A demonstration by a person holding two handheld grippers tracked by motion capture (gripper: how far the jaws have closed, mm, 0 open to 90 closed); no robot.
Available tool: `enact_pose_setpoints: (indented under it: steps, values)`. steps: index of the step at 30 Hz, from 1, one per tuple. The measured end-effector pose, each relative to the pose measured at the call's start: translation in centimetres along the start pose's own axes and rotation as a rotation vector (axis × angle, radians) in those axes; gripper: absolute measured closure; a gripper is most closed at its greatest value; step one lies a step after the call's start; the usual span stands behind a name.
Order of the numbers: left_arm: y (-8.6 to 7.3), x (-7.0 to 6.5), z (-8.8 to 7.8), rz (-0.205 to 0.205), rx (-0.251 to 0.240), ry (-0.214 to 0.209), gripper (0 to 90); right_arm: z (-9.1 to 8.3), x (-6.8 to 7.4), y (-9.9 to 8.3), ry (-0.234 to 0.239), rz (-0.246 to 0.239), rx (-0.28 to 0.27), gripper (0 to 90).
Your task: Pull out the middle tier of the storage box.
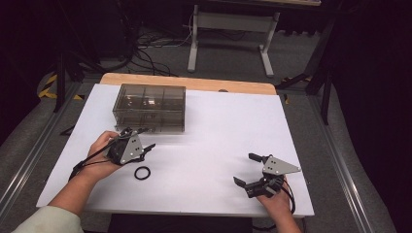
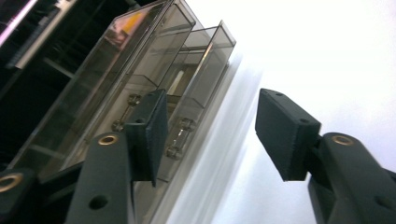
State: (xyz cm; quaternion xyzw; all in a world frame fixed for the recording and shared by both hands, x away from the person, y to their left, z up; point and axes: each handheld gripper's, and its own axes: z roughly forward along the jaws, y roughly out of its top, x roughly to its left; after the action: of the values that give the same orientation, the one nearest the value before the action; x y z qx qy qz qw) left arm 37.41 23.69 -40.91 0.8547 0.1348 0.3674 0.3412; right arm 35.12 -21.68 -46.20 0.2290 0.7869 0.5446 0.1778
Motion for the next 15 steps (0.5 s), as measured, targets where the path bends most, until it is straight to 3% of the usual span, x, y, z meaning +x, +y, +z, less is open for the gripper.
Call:
enact_pose_setpoints:
  steps: [4, 15]
  values:
    - [-0.1, 0.8, -0.4, -0.09, -0.048, -0.041, 37.2, 0.0, 0.0, 0.0, 0.0, 0.0, 0.001, 0.0]
    - [-1.0, 3.3, -1.2, -0.34, -0.171, -0.193, 34.7, 0.0, 0.0, 0.0, 0.0, 0.001, 0.001, 0.0]
